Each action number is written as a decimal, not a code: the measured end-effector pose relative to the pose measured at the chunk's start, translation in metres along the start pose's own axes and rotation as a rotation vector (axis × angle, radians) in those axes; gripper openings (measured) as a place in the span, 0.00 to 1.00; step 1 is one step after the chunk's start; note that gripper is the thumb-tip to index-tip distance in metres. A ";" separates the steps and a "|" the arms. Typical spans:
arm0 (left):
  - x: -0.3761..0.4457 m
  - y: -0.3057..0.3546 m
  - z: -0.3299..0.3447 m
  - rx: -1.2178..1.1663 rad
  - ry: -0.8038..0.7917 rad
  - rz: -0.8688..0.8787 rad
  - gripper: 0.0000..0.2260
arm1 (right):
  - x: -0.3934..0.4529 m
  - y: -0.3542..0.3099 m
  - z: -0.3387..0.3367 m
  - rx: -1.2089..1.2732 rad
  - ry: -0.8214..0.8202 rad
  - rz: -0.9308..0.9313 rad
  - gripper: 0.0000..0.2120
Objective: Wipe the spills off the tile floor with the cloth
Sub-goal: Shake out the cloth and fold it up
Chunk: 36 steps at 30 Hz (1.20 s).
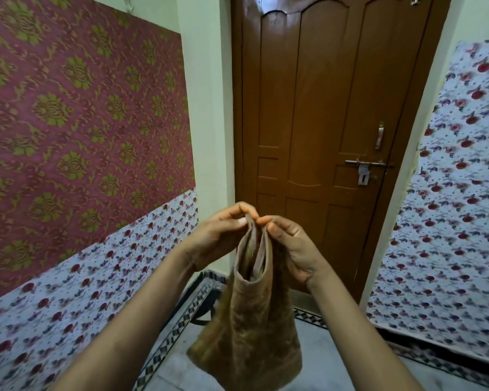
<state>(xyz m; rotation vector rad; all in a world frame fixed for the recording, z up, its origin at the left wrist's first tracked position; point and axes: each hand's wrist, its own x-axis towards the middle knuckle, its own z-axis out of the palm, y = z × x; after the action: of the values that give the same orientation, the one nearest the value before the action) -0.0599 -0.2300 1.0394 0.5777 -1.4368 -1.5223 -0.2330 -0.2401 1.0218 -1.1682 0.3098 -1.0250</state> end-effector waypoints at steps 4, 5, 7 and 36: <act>-0.004 -0.002 0.006 0.091 0.063 0.023 0.06 | 0.003 0.006 0.006 -0.032 0.040 -0.069 0.22; -0.005 -0.002 0.006 0.106 0.072 0.029 0.07 | 0.003 0.007 0.006 -0.054 0.048 -0.076 0.21; -0.005 -0.002 0.007 0.119 0.104 0.041 0.07 | 0.004 0.007 0.006 -0.099 0.061 -0.104 0.19; 0.008 0.009 0.016 0.942 0.135 -0.145 0.03 | -0.006 0.008 -0.026 -0.376 0.236 -0.025 0.11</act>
<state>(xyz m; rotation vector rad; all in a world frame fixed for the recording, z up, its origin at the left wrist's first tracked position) -0.0740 -0.2281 1.0536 1.3281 -1.9983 -0.8002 -0.2496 -0.2509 1.0025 -1.3892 0.6996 -1.1608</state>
